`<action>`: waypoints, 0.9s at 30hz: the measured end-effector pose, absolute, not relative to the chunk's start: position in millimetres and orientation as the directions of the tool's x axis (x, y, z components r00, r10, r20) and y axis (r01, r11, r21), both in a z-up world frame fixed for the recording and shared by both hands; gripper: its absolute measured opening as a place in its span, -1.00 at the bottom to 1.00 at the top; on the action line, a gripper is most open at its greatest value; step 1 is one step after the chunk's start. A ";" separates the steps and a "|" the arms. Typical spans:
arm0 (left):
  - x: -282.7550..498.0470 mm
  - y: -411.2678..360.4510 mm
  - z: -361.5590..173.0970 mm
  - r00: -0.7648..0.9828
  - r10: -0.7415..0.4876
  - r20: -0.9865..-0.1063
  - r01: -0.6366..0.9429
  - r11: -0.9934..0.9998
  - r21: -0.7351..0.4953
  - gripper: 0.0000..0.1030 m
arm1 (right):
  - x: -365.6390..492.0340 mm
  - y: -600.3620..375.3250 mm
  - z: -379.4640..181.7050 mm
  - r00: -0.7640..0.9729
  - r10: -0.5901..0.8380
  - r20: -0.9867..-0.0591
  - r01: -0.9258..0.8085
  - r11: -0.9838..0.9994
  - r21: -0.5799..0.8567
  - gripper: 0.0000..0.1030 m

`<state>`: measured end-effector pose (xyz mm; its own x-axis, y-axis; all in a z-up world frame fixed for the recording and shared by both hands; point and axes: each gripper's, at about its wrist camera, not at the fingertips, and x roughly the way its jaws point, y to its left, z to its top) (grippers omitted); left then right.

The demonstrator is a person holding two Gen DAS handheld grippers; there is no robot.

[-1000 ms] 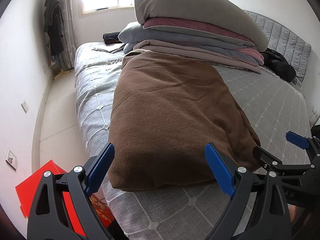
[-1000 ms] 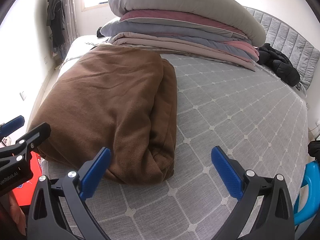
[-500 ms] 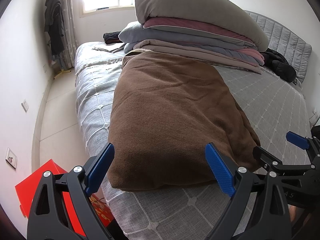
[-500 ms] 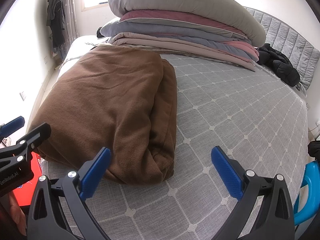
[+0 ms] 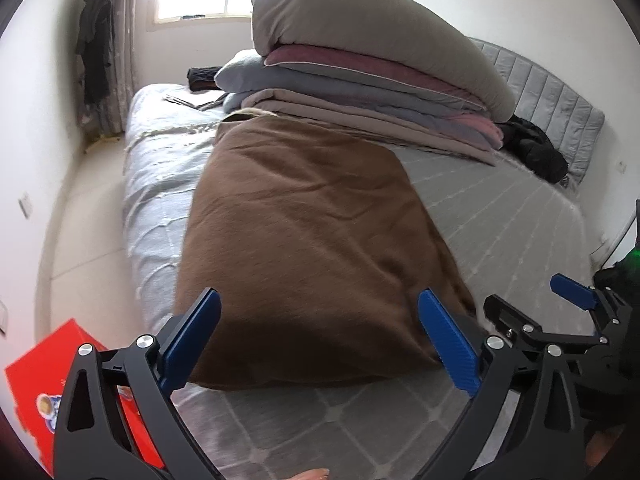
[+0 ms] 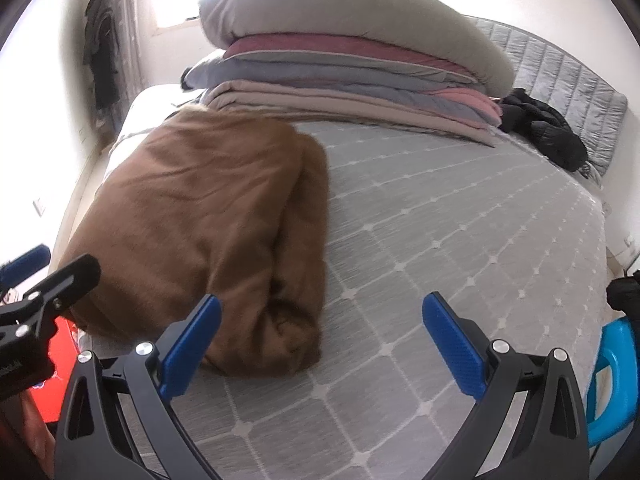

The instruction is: Fold large clothes

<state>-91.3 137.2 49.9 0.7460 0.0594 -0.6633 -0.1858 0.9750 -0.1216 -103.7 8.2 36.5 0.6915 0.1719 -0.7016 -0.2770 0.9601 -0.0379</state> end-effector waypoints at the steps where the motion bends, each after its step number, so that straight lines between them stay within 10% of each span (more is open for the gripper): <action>1: -89.2 135.2 49.8 0.740 0.065 -0.669 -0.186 0.976 -0.111 0.85 | -103.4 4.1 38.4 0.696 0.168 -0.698 -0.269 0.963 -0.036 0.89; 10: -82.9 115.6 49.5 0.686 0.193 -0.702 -0.263 0.965 0.008 0.85 | -106.2 -21.1 52.4 0.715 0.162 -0.681 -0.232 0.973 -0.012 0.89; 27: -89.2 97.6 54.1 0.702 0.057 -0.710 -0.150 0.986 -0.070 0.85 | -114.3 -43.0 65.5 0.726 0.174 -0.666 -0.209 0.978 0.027 0.89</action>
